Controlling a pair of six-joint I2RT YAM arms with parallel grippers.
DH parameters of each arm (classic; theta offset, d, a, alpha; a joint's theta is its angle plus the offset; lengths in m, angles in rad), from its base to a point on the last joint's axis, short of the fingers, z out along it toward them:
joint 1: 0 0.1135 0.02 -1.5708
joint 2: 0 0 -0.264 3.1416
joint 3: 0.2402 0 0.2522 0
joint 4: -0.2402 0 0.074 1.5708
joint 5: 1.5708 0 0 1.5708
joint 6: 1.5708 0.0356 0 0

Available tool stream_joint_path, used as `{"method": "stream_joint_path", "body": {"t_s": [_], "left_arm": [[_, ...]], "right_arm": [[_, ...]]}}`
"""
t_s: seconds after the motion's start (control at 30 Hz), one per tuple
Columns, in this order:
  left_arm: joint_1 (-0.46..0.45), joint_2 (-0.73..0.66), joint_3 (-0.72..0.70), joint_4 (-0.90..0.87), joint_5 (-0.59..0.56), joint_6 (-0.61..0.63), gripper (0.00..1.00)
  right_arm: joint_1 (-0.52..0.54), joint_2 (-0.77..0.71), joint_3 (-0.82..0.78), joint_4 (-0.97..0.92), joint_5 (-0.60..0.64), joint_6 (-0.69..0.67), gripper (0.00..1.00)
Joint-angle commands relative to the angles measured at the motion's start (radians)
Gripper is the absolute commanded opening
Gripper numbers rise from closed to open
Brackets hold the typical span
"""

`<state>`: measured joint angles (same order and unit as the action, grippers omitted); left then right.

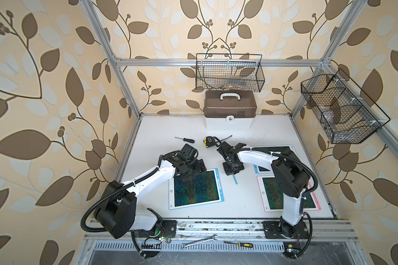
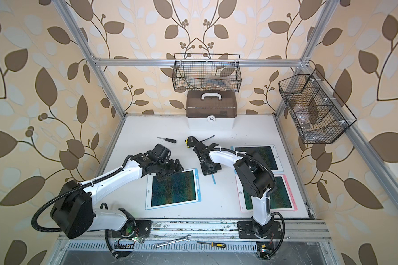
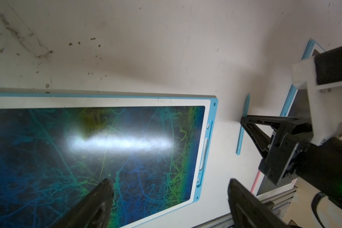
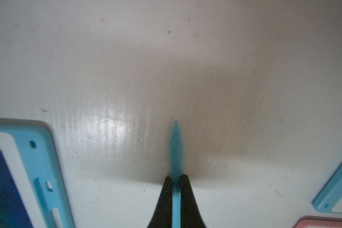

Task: Place the stylus back onto the writing tablet
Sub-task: Pick up the stylus from the center of the board.

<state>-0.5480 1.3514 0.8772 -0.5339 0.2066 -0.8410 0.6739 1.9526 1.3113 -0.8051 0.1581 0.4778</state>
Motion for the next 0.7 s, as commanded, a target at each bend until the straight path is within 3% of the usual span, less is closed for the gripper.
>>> {"method": "stream_joint_path", "body": {"t_s": [0.0,0.67], "left_arm": [[0.010,-0.005,0.012,-0.001,0.002,0.003,0.92],[0.011,0.006,0.022,-0.001,0.001,0.010,0.92]], "right_arm": [[0.001,0.028,0.000,-0.024,0.009,0.002,0.04],[-0.005,0.003,-0.009,-0.026,-0.006,0.030,0.04]]}}
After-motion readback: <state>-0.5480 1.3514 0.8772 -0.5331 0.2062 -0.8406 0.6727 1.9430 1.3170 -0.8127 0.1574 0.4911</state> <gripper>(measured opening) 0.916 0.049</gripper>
